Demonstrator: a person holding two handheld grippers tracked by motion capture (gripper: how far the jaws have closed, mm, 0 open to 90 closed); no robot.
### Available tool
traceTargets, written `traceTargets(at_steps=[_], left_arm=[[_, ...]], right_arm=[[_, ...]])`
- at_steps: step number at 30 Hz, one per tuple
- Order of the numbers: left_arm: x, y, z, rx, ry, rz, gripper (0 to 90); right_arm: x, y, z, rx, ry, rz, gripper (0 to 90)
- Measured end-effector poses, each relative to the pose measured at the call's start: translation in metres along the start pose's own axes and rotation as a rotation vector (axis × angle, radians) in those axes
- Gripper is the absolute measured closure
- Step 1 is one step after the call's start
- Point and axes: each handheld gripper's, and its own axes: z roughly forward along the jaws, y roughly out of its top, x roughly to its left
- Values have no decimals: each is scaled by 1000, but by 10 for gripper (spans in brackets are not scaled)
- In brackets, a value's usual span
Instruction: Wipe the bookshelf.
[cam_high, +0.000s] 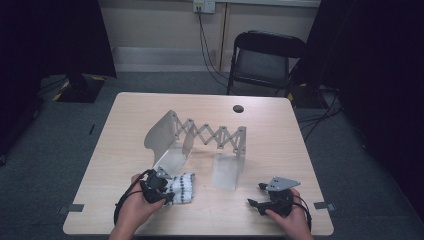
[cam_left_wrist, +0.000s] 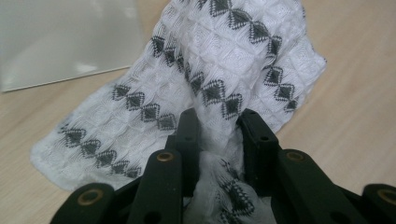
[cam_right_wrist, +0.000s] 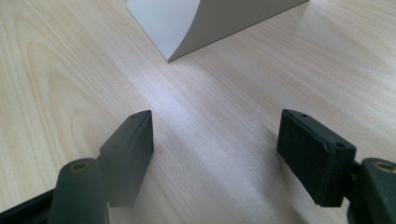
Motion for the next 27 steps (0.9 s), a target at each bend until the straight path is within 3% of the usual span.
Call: traceTargets(at_steps=[2, 4, 7, 9, 14, 22, 25, 27], left_arm=[[3, 0, 0, -23, 23, -57, 704], [6, -1, 2, -28, 15, -61, 648], [6, -2, 2, -35, 10, -1, 481], [6, -2, 0, -46, -19, 8, 437], [11, -4, -9, -67, -33, 139, 331], [16, -12, -1, -4, -57, 228, 320], [10, -12, 2, 26, -43, 252, 369], [6, -11, 1, 42, -30, 242, 434]], right_arm=[[0, 0, 0, 1, 1, -2, 271], [0, 0, 0, 1, 1, -1, 271], [0, 0, 0, 1, 1, 0, 271], [0, 0, 0, 0, 0, -1, 271], [0, 0, 0, 1, 1, -1, 271], [0, 0, 0, 0, 1, -1, 271], [0, 0, 0, 0, 1, -1, 271], [0, 0, 0, 0, 1, -1, 271]])
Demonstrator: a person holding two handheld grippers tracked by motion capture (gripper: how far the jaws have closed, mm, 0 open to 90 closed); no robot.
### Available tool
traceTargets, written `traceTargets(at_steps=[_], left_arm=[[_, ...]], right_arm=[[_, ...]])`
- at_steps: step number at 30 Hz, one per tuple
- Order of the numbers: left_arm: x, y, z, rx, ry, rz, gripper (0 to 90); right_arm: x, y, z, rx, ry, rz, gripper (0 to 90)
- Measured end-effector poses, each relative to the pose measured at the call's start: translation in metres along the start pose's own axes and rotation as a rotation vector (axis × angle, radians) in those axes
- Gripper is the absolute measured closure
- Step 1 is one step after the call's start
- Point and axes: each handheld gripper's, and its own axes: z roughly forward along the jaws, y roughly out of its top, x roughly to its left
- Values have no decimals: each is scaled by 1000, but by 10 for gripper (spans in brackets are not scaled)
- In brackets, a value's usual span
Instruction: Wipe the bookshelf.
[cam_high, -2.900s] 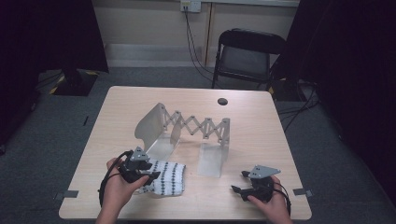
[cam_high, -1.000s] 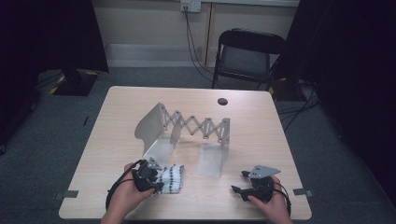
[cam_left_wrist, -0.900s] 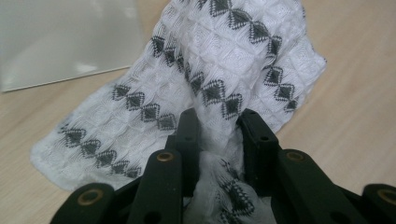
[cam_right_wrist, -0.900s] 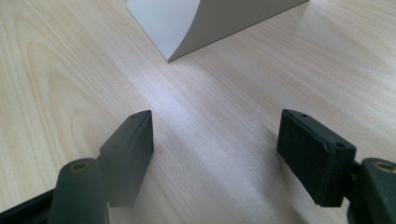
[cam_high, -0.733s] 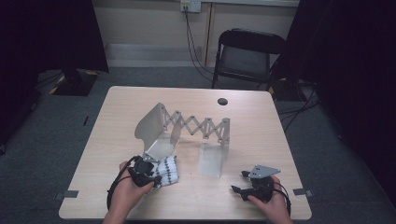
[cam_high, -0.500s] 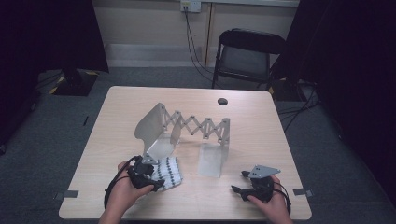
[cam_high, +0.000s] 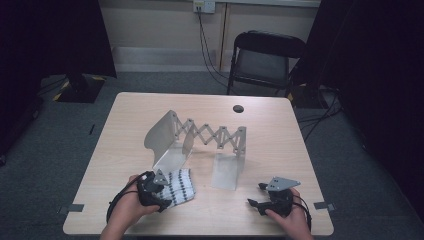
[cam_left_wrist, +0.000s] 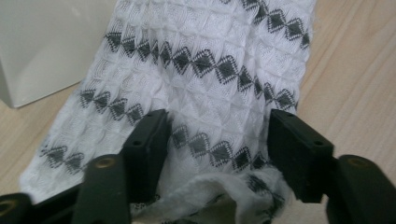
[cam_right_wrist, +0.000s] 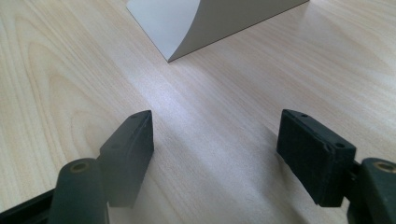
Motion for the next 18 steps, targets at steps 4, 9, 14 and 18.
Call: traceTargets(at_steps=[4, 9, 14, 18], left_arm=[[-7, 6, -2, 44, 24, -26, 656], [-6, 10, -3, 57, 25, -176, 741], [7, 9, -13, -48, 109, -387, 728], [16, 10, -12, -57, 178, -480, 655]], right_arm=[[0, 0, 0, 0, 0, -1, 271], [0, 0, 0, 0, -1, -1, 270], [0, 0, 0, -2, 2, 1, 271], [0, 0, 0, -2, 2, 1, 271]])
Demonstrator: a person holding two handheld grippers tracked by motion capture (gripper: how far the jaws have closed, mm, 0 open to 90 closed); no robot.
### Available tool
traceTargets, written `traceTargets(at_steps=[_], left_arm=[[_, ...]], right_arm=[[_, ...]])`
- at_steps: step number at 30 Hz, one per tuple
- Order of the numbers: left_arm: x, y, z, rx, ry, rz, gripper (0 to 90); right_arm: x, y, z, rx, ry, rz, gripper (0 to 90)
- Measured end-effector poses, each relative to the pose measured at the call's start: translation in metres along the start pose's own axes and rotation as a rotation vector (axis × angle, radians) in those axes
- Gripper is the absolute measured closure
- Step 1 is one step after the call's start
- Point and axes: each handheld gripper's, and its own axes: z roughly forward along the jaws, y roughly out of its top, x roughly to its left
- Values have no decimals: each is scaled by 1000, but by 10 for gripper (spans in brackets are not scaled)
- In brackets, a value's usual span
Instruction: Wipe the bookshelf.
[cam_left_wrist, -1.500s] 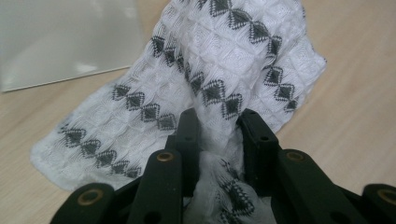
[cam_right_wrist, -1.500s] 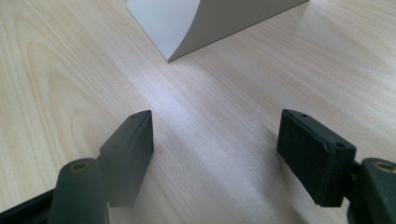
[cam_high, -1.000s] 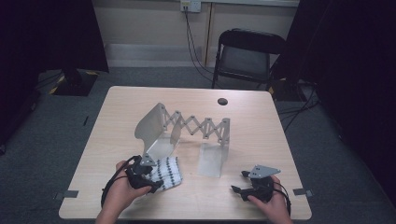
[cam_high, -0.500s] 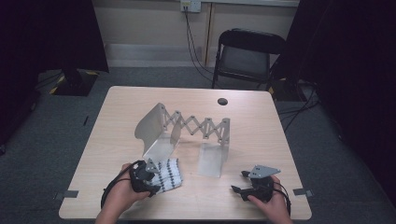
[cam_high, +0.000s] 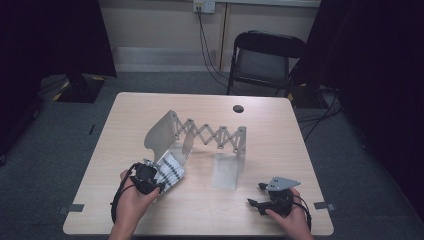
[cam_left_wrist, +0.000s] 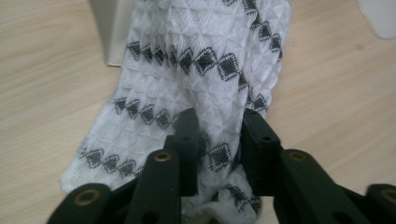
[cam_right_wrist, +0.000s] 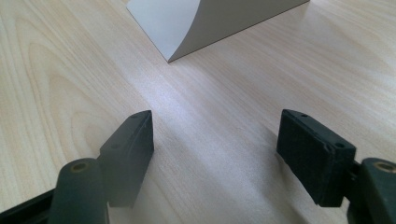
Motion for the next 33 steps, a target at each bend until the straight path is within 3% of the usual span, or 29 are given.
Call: traceTargets(at_steps=[3, 6, 9, 11, 15, 18, 21, 25, 29, 30, 32, 33], left_arm=[[-2, 0, 5, -38, -3, 16, 499], [-2, 0, 4, -55, -29, 108, 423], [3, -2, 2, -53, -62, 173, 409], [7, -4, 2, -59, -74, 184, 390], [15, -7, 4, -14, -119, 234, 357], [18, -8, 9, 16, -108, 255, 328], [15, -10, 15, 34, -88, 310, 321], [11, -8, 15, 53, -87, 319, 357], [-1, -2, 13, 105, -76, 317, 563], [-4, 0, 13, 121, -65, 297, 650], [-11, 7, 15, 145, -35, 262, 713], [-13, 10, 17, 122, -42, 243, 724]], right_arm=[[0, 0, 0, 0, 0, 0, 271], [0, 0, 0, 0, 0, 0, 271], [0, 0, 0, 0, 0, 0, 271], [0, 0, 0, 0, 0, 0, 271], [0, 0, 0, 2, 0, -2, 271], [0, 0, 0, 0, 0, 0, 271], [0, 0, 0, 0, 0, 0, 271], [0, 0, 0, 1, 0, -1, 271], [0, 0, 0, 1, 0, -1, 271], [0, 0, 0, 1, 0, -1, 271], [0, 0, 0, 1, 0, -1, 271], [0, 0, 0, 0, 0, 0, 271]])
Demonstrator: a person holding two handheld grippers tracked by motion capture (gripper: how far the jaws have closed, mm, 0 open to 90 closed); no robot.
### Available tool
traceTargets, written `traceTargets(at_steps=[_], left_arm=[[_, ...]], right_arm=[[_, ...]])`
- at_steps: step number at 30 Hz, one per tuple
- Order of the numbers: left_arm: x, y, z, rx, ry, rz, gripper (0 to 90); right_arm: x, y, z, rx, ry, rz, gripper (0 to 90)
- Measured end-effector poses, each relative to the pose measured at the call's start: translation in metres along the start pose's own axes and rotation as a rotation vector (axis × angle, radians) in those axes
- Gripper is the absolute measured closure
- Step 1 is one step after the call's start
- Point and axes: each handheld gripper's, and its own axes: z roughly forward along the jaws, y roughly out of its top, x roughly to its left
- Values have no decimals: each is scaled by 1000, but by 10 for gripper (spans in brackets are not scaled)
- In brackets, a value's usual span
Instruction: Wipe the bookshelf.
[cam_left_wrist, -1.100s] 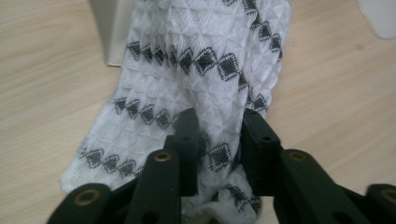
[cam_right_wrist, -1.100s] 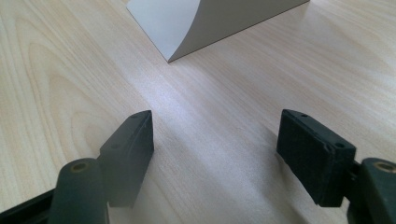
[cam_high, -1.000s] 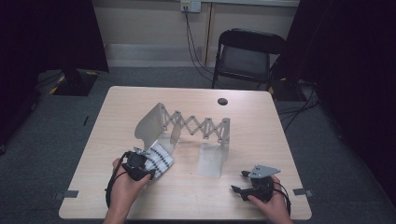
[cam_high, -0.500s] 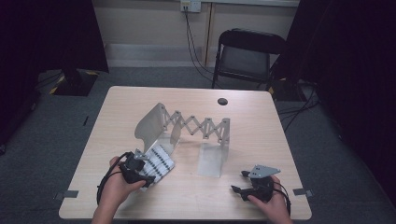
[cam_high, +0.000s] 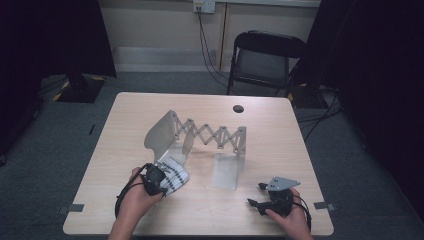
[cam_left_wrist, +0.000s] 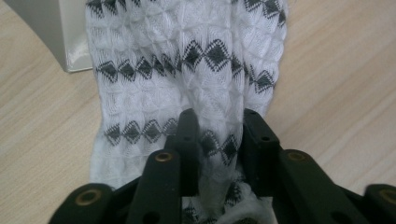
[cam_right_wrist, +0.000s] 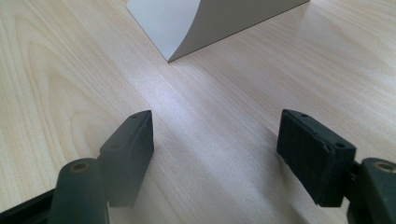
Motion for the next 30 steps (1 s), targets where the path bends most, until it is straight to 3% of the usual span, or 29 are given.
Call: traceTargets(at_steps=[2, 4, 6, 10, 23, 25, 28, 30], left_arm=[[1, 5, 1, -56, -8, -72, 736], [5, 10, 0, -80, 22, -110, 740], [9, 15, 3, -64, 23, -124, 740], [16, 25, 13, -80, 30, -167, 734], [24, 53, 23, -46, 37, -190, 731], [23, 53, 23, -44, 45, -183, 733], [24, 47, 23, -72, 34, -204, 732], [25, 43, 21, -66, 31, -213, 735]], right_arm=[[0, 0, 0, 1, 1, -1, 271], [0, 0, 0, 0, 1, 1, 271], [-1, 0, 0, -4, 3, 2, 271], [-2, 0, 0, -4, 13, 12, 271], [0, 0, 0, 1, 2, -3, 271], [0, 0, 0, 0, 1, -3, 271], [0, 0, 0, 1, 2, -4, 270], [0, 0, 0, 1, 1, -6, 269]])
